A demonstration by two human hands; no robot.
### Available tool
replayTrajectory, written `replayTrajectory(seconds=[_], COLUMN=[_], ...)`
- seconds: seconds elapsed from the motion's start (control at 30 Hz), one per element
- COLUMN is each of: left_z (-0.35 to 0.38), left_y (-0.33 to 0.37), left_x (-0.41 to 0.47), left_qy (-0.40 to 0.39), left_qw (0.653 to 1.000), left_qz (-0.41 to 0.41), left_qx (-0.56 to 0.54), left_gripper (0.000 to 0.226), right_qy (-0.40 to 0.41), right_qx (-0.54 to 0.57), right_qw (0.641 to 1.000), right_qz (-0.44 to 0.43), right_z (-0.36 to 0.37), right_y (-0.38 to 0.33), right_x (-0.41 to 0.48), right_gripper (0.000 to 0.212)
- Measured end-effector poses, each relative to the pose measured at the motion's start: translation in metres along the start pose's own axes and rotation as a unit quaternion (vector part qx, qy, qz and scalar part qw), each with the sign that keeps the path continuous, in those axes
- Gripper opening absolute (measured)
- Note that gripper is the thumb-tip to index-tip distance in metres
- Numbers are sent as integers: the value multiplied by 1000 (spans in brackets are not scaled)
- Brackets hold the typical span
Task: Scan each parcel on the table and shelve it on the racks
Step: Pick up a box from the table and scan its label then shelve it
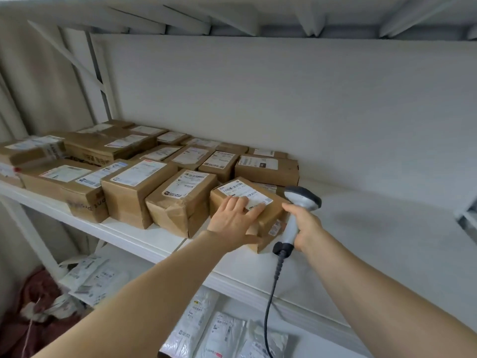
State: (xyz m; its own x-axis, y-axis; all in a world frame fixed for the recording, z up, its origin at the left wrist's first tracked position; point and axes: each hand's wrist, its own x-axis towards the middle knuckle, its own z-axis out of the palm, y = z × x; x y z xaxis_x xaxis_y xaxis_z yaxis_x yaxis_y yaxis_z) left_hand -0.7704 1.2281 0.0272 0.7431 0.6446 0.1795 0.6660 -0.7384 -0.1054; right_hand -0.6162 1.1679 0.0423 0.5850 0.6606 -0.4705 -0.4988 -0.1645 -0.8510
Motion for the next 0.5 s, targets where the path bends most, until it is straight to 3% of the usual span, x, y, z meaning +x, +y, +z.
replayTrajectory(seconds=[0.2,0.37,0.5], left_z=[4,18,22], left_y=[14,0,1], left_x=[40,60,69], left_qy=[-38,-43,-43], left_qw=[999,997,998], left_qz=[-21,-34,-34], left_qx=[7,45,45], left_gripper=[83,106,113], right_qy=[22,20,26], right_qx=[50,95,115], right_qw=[998,995,992], right_qz=[23,36,37], right_z=[-13,-24,-30], right_y=[0,1,5], right_x=[10,14,16], right_gripper=[38,16,17])
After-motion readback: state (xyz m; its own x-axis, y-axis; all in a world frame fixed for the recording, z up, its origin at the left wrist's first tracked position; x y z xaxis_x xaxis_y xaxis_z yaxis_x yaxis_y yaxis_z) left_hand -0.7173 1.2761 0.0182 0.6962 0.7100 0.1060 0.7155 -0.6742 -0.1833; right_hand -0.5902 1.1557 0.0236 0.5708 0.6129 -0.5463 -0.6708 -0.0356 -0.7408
